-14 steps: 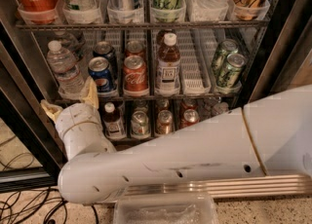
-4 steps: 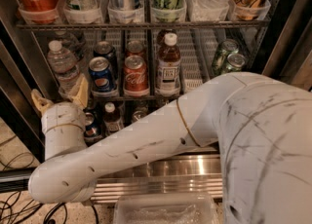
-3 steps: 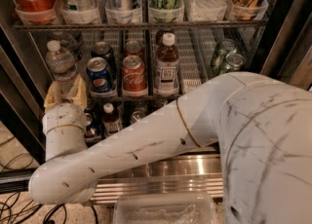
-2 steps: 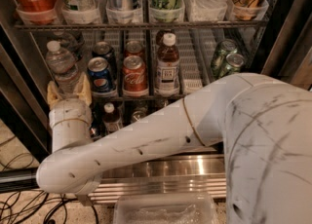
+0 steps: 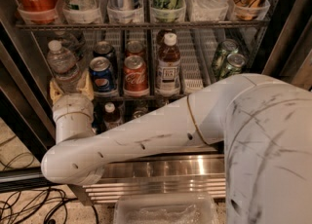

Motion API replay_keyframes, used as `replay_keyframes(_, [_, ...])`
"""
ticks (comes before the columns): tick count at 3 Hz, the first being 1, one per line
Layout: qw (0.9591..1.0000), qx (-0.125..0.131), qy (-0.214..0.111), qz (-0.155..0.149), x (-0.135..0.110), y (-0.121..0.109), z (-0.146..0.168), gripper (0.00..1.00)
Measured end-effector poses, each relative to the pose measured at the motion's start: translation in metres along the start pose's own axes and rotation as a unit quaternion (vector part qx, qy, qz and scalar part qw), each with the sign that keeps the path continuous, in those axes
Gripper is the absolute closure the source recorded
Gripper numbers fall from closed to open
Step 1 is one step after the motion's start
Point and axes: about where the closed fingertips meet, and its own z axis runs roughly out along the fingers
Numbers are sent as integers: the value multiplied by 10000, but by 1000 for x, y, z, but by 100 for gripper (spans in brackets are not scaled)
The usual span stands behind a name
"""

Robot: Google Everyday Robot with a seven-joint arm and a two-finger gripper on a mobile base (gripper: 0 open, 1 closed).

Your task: Pick water bottle from middle shelf of fridge

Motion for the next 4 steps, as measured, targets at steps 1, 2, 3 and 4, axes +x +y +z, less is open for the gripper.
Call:
replay_keyframes(1, [9999,-143,-51,-28,-5,11,14,33])
replay_keyframes(2, [9999,-135,-64,-34,-6,9,19,33])
replay_keyframes(3, [9999,-135,-64,-34,-6,9,19,52])
replay_keyframes(4, [9999,-135,-64,-34,-6,9,19,75])
